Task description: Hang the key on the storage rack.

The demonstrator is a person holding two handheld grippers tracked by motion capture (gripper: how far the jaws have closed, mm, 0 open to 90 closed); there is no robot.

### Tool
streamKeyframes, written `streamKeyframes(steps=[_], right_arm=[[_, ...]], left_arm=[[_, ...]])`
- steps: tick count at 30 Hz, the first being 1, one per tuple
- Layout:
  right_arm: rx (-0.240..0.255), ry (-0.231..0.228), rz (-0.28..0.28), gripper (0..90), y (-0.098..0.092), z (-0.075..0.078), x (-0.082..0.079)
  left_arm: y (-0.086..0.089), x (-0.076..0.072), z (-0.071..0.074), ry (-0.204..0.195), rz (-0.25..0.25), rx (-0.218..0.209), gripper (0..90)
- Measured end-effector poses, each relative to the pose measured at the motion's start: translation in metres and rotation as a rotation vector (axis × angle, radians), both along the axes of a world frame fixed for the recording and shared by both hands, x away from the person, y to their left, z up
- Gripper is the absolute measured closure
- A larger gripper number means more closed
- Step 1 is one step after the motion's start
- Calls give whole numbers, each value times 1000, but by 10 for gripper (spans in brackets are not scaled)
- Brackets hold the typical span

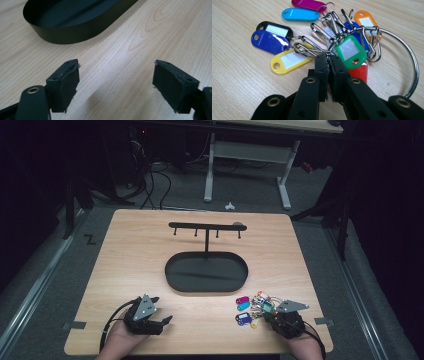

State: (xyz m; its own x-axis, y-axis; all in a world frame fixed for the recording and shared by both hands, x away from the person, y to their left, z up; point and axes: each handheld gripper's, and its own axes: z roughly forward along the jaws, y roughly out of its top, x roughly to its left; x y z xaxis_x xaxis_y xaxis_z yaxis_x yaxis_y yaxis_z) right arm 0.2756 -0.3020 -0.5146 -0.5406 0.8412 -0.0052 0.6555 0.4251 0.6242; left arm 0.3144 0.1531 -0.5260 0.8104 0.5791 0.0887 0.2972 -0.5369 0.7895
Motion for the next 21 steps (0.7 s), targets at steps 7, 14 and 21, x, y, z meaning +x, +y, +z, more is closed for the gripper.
streamKeyframes(steps=[7, 14, 21], right_arm=[[-5, -6, 15, 786, 2, 0, 1], [-65, 15, 34, 680, 6, 5, -2], [-140, 76, 76, 627, 10, 16, 3]], left_arm=[[2, -1, -1, 1, 8, -1, 220], [4, -2, -1, 1, 9, -2, 220], [5, -4, 0, -1, 0, -10, 219]])
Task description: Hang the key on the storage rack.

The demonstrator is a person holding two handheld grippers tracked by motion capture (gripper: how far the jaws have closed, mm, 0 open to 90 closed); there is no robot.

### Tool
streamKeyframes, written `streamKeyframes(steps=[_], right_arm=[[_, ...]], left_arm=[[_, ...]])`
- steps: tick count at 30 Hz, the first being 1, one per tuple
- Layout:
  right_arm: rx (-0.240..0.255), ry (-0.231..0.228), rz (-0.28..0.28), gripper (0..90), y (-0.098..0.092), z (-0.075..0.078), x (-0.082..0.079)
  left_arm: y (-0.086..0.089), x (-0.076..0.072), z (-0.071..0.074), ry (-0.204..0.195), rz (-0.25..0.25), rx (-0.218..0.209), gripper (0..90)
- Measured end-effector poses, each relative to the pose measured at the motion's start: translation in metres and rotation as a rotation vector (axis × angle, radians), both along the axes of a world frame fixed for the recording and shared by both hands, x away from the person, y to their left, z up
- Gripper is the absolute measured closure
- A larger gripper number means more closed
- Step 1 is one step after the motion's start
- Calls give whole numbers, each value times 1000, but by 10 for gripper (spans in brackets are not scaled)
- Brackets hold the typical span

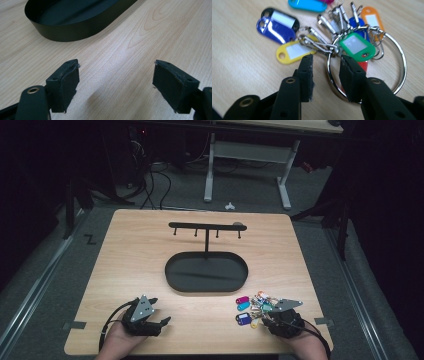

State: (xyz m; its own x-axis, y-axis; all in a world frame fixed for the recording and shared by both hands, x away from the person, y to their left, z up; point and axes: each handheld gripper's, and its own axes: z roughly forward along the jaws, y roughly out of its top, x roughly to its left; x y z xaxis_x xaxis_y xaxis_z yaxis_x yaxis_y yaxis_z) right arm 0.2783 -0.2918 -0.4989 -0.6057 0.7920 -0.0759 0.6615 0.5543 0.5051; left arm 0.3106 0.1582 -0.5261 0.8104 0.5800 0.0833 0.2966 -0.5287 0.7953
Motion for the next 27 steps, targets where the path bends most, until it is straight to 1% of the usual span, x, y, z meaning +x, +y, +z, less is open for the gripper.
streamKeyframes(steps=[1, 2, 3, 5, 6, 7, 8, 9, 12, 14, 15, 16, 18, 20, 21, 23, 25, 27], right_arm=[[-42, 38, 35, 586, 2, 2, 3], [-42, 38, 35, 586, 2, 2, 3], [-65, 64, 42, 571, 5, 3, 5], [-125, 96, 80, 555, 9, 4, 8], [-150, 104, 97, 540, 11, 5, 10], [-186, 137, 125, 530, 14, 7, 14], [-186, 137, 125, 530, 14, 7, 14], [-199, 149, 134, 516, 16, 8, 16], [-218, 205, 152, 517, 18, 11, 24], [-241, 226, 171, 512, 22, 13, 27], [-256, 250, 177, 520, 26, 14, 31], [-256, 250, 177, 520, 26, 14, 31], [-271, 272, 180, 521, 28, 13, 34], [-281, 291, 187, 549, 30, 11, 39], [-281, 291, 187, 549, 30, 11, 39], [-277, 308, 187, 576, 29, 11, 42], [-273, 314, 190, 601, 27, 11, 43], [-264, 321, 186, 599, 26, 11, 45]], left_arm=[[0, 0, 0, 0, -1, 0, 219], [0, 0, 0, 0, 0, -5, 219], [0, 0, 1, 1, -2, -5, 219], [0, -1, 2, 1, -8, -7, 219], [0, -2, 2, -2, -11, -8, 219], [-1, -2, 3, -5, -15, -11, 219], [-1, -2, 3, -7, -17, -11, 219], [-1, -2, 3, -8, -17, -12, 219], [-1, -2, 4, -2, -20, -13, 220], [0, -2, 4, -4, -19, -20, 220], [0, -2, 5, 0, -21, -22, 223], [1, -2, 5, 1, -21, -27, 223], [1, -2, 5, 2, -18, -38, 225], [1, -2, 6, 4, -17, -38, 226], [1, -2, 6, 4, -17, -38, 226], [1, -3, 5, 1, -18, -37, 227], [1, -3, 5, 0, -21, -31, 228], [0, -2, 5, 5, -23, -28, 227]])
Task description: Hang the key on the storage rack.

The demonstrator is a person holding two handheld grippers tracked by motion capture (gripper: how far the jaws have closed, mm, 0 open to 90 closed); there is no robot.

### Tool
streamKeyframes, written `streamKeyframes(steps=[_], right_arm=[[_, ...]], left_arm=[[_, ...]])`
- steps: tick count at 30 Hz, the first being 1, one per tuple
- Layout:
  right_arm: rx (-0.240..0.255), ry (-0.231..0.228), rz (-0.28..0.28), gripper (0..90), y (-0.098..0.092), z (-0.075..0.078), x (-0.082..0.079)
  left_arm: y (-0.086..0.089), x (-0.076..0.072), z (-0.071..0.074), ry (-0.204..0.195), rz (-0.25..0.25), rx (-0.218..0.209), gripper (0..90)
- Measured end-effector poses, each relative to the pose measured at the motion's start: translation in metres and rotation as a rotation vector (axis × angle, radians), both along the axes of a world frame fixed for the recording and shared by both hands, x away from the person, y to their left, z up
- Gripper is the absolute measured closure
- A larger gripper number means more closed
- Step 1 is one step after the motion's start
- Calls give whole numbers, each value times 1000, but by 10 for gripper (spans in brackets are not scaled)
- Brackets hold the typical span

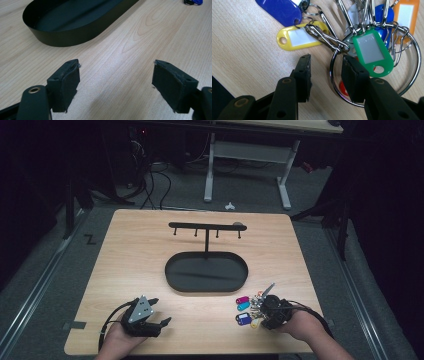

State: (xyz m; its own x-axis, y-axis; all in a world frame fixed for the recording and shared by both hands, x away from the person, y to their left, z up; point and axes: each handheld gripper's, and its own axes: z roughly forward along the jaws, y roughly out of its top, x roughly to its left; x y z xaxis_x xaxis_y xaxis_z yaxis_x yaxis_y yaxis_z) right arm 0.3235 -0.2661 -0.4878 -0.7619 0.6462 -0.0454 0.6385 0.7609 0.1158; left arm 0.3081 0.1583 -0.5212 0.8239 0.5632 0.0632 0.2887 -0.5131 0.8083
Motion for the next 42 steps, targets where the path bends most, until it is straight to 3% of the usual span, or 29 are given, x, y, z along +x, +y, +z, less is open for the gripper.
streamKeyframes(steps=[3, 6, 10, 16, 21, 26, 31, 37, 42], right_arm=[[6, 20, -12, 586, -2, 0, 3], [8, 32, -18, 629, -4, 0, 6], [1, 40, -37, 682, -4, 0, 9], [-12, 59, -37, 846, -2, 1, 10], [-12, 62, -38, 858, -2, 0, 10], [-17, 66, -56, 861, -1, 1, 10], [-31, 70, -36, 858, 1, 1, 11], [-32, 109, -20, 815, 2, 1, 16], [-33, 99, -15, 862, 3, 1, 15]], left_arm=[[-1, 0, -1, 2, 0, 0, 228], [-1, -1, 0, -2, 2, -3, 227], [1, -2, 3, -6, 11, -36, 237], [4, 0, 4, 18, 11, -63, 262], [4, 0, 4, 20, 19, -63, 270], [3, -1, 4, -2, 30, -45, 254], [3, 0, 3, -4, 30, -38, 249], [2, -1, 2, -3, 17, -33, 251], [1, 0, 1, -3, 9, -22, 252]])
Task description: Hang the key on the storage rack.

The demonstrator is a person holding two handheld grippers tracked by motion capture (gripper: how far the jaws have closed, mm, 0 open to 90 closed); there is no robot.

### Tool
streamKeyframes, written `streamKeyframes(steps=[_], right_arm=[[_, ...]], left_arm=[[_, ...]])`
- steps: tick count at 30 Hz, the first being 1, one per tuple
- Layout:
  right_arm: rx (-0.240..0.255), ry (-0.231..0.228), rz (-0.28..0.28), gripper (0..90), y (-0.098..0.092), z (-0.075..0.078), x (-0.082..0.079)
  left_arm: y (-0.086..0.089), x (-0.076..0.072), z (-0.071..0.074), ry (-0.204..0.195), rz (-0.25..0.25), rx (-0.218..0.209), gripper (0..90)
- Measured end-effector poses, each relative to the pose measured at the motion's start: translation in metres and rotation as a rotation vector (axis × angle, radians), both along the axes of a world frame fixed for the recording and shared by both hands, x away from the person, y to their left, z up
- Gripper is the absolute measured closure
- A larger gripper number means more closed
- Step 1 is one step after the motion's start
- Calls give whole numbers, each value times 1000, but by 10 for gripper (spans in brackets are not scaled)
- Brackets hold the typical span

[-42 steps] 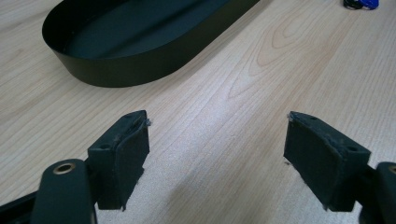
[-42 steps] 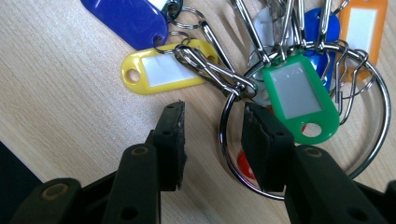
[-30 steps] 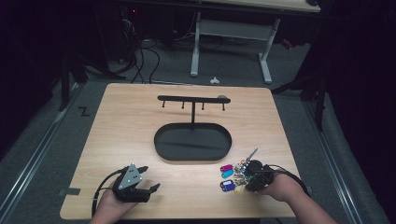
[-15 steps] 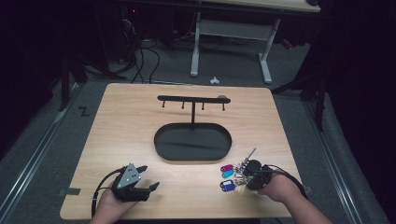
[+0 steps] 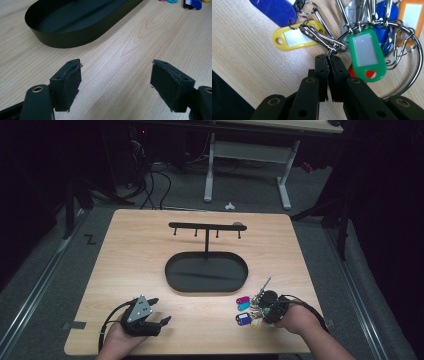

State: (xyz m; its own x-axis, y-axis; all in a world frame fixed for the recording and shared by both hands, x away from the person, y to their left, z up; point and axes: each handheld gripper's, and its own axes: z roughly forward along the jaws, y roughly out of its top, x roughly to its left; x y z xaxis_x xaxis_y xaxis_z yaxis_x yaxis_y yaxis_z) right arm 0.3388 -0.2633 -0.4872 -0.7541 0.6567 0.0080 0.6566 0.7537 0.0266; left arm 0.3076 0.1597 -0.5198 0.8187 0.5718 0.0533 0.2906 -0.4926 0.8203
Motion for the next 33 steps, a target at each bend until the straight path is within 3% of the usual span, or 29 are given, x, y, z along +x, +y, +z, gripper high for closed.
streamKeyframes(steps=[7, 8, 13, 14, 18, 27, 33], right_arm=[[-2, -44, 24, 867, 1, 2, -8], [17, -59, 29, 867, 1, 10, -11], [20, -92, 49, 869, 2, 28, -16], [11, -119, 57, 870, 3, 35, -18], [-17, -160, 69, 872, 4, 48, -20], [-58, -232, 76, 877, 2, 73, -20], [-65, -243, 74, 879, 1, 86, -18]], left_arm=[[-1, -1, -1, 1, -13, 14, 256], [-1, -1, -1, -2, -16, 20, 259], [-2, -1, -2, 1, -13, 22, 261], [-2, -1, -2, 1, -14, 21, 261], [-2, -1, -2, 0, -16, 26, 262], [-2, -1, -3, 1, -21, 37, 265], [-2, -1, -3, 4, -23, 37, 269]])
